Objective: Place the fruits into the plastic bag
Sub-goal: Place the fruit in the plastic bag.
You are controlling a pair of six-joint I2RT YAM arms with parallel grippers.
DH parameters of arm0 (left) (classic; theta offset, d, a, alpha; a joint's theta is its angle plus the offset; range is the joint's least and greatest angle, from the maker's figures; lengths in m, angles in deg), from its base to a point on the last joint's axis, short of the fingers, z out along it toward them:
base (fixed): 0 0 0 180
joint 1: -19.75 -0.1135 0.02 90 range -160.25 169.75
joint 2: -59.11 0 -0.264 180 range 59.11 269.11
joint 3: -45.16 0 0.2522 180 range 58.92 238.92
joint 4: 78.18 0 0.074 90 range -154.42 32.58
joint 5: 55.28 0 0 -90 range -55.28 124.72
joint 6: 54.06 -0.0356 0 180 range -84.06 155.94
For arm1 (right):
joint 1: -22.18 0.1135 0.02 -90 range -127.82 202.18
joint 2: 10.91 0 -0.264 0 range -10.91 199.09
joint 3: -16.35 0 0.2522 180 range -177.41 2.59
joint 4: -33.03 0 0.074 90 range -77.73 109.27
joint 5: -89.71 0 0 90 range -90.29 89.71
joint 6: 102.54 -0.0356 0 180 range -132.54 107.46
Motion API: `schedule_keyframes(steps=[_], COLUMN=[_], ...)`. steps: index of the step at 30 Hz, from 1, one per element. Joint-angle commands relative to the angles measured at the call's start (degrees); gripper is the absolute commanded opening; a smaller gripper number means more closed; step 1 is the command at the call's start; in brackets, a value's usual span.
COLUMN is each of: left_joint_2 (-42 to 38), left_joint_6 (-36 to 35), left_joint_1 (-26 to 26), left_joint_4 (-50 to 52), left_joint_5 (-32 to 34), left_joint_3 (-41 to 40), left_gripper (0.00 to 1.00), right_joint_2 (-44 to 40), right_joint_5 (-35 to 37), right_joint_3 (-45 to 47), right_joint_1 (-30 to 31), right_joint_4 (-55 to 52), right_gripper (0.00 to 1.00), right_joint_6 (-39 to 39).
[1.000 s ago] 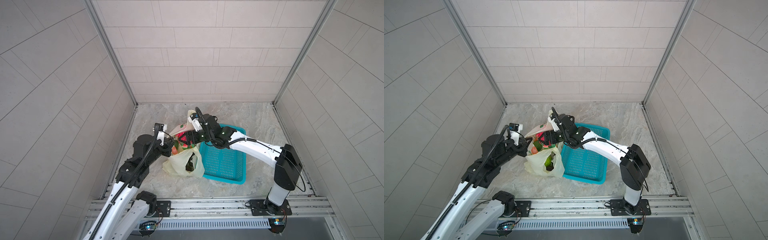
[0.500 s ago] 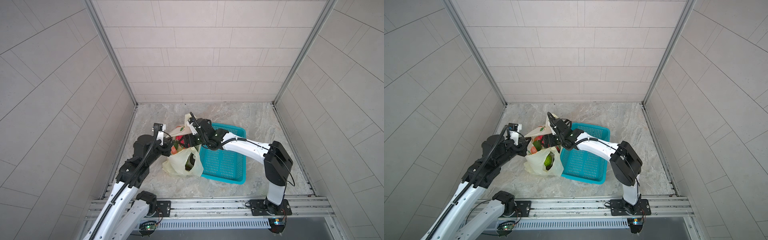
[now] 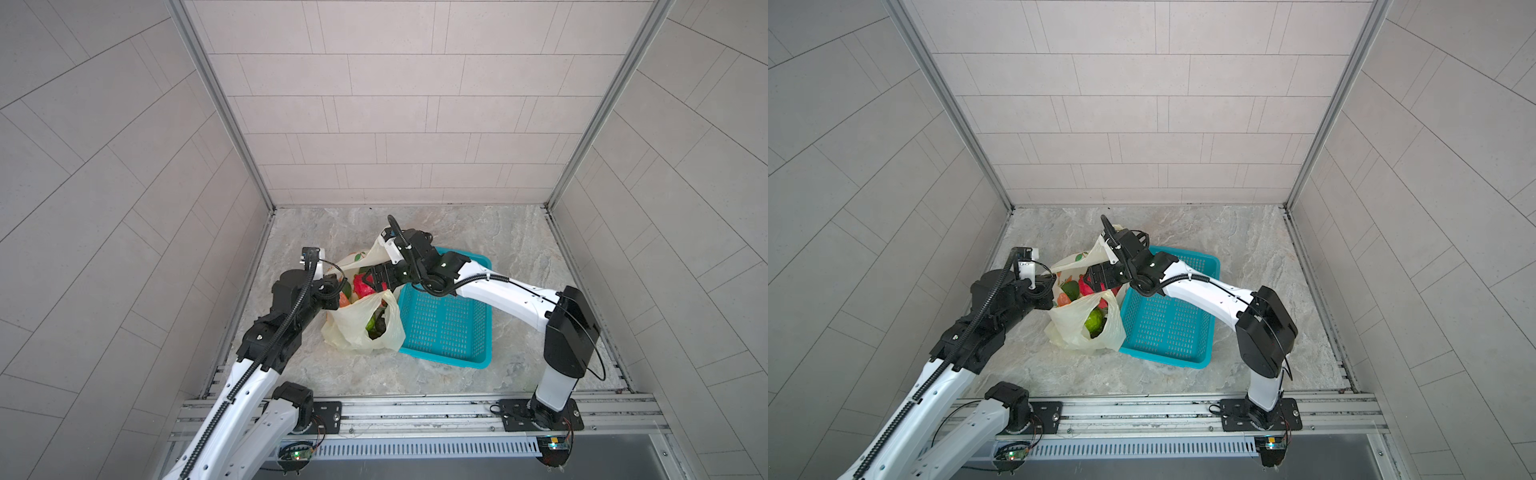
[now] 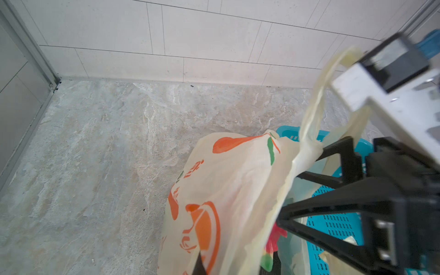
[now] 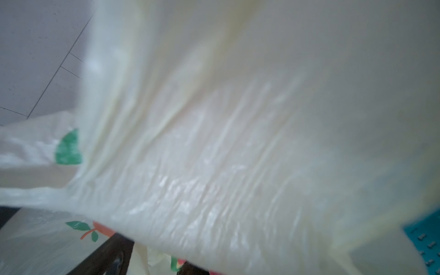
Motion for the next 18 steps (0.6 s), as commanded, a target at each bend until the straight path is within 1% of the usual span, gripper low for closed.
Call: schedule_keyframes(steps=[1, 4, 7, 11, 13, 17, 18], left_joint_2=[0.0, 0.2, 0.3, 0.4, 0.5, 1.0, 1.1], left_joint_6=[0.7, 0.9, 1.0, 0.9, 0.8, 0.8, 0.8], left_joint_1=[-0.2, -0.2, -0.2, -0.2, -0.3, -0.2, -0.2], left_joint_4=[-1.0, -0.8, -0.9, -1.1, -1.2, -1.2, -1.2], left_joint_5=[3.4, 4.9, 5.7, 6.5, 7.0, 7.0, 7.0], left_joint_3=[-0.9, -1.2, -1.3, -1.3, -1.3, -1.0, -0.9], left_gripper=[0.00, 0.00, 0.00, 0.00, 0.00, 0.00, 0.00], right_joint_2=[-3.8, -6.7, -10.2, -16.0, -18.3, -20.9, -21.0], right_joint_5=[-2.2, -6.6, -10.8, -12.3, -13.5, -15.7, -16.1], right_joint_3=[1.4, 3.8, 8.2, 14.6, 16.2, 18.8, 19.3], right_joint_1=[-0.7, -0.6, -0.6, -0.5, -0.5, 0.0, 0.3], right_joint_4=[-1.9, -1.8, -0.9, 0.6, 0.6, 0.5, 0.7], right_gripper=[0.99, 0.98, 0.98, 0.97, 0.97, 0.94, 0.91], right_joint_6=[3.3, 5.1, 6.1, 7.9, 9.0, 10.2, 10.4])
